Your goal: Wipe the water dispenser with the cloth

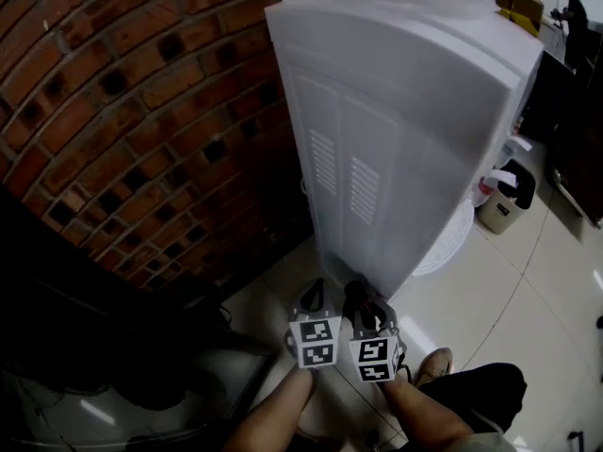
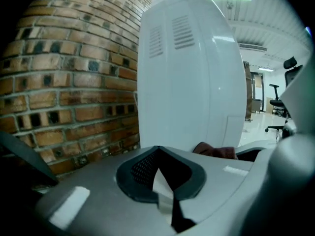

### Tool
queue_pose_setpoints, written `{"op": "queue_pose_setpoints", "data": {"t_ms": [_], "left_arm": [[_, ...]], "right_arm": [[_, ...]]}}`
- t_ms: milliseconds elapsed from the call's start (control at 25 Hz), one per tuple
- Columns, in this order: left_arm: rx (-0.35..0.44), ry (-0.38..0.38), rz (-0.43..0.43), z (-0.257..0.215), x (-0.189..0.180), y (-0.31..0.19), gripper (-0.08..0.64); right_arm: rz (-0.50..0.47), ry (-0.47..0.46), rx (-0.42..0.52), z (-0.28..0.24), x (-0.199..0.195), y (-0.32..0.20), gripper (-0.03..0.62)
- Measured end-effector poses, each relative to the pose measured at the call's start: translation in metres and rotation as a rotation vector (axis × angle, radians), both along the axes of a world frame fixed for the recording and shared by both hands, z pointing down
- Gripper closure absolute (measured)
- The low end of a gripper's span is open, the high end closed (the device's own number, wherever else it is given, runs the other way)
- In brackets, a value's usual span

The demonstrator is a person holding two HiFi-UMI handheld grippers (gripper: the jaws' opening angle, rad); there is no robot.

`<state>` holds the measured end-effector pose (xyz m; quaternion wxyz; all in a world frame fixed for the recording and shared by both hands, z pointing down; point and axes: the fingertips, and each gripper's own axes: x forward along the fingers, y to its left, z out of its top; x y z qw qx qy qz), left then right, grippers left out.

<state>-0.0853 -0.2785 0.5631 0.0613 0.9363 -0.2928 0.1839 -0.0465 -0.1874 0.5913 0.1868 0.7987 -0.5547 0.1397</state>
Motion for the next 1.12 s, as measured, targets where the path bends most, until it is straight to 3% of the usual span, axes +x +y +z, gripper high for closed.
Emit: {"op": "queue_pose_setpoints", "data": {"t_ms": [200,320,520,680,920,1120], "left_arm": [[0.079,0.089,-0.069,-0.097,-0.033,-0.008,0.560],[0.077,0.168,-0.088,-0.143,-0.053,-0.005,0.560],[0.077,0.193,-0.027,-0.175,-0.059,0.017,0.560],[0.089,0.198,-0.050,-0.191,-0.050,0.018,0.560],[0.137,0.183,-0.198,-0.223,-0.064,0.017,0.560],[0.221,0.186,-0.350,-0.253,-0.079,0.035,0.560]], "right_arm": [[-0.121,0.075,0.079,-0.105,-0.012,0.001,0.520],[-0.165,0.072,0.123,-0.160,-0.024,0.000,0.520],[-0.341,0.118,0.196,-0.214,-0.062,-0.014,0.520],[-0.466,0.111,0.239,-0.231,-0.061,-0.026,0.518],[-0.593,0.103,0.383,-0.271,-0.062,-0.028,0.520],[-0.698,0.020,0.541,-0.327,-0.063,-0.009,0.520]]}}
